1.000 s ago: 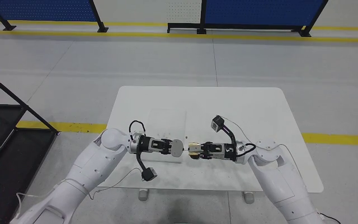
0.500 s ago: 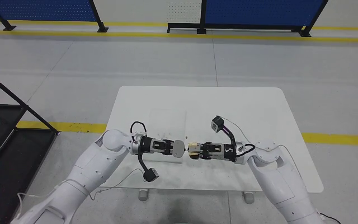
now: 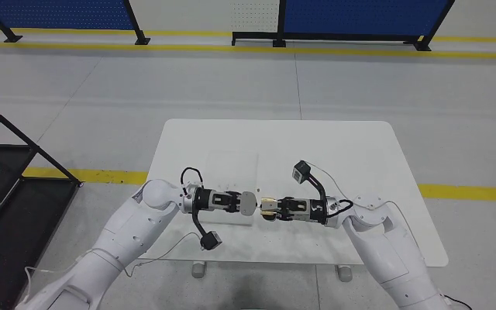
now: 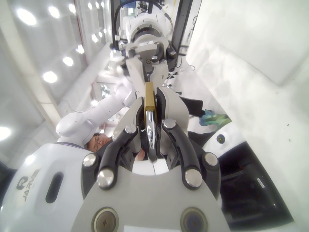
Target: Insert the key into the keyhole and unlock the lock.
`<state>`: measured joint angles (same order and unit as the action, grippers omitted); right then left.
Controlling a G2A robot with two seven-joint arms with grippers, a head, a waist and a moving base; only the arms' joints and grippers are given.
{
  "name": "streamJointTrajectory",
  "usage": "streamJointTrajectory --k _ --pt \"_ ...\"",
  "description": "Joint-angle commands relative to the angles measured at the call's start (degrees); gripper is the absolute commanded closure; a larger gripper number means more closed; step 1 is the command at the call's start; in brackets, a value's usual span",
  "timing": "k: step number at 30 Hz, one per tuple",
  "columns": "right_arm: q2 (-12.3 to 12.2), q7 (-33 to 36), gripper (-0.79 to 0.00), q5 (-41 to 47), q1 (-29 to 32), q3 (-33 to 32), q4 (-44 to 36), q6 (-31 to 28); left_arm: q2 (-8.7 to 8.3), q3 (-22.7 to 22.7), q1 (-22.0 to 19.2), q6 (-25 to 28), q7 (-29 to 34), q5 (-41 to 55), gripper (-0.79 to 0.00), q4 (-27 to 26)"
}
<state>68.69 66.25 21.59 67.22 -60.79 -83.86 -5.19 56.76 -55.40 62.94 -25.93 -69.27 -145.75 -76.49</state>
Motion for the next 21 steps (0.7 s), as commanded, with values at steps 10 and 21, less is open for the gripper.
streamJointTrajectory --k 10,21 --pt "-0.29 -0.43 0.0 0.01 0.03 0.29 -0.2 -0.33 0.12 0.13 -0.1 0.07 0.45 0.32 0.0 0.38" --pt "-0.52 -1.31 0.0 0.38 0.05 0.42 -0.1 -0.51 0.12 -0.09 -0.35 0.13 -0.98 1.62 -0.785 0.63"
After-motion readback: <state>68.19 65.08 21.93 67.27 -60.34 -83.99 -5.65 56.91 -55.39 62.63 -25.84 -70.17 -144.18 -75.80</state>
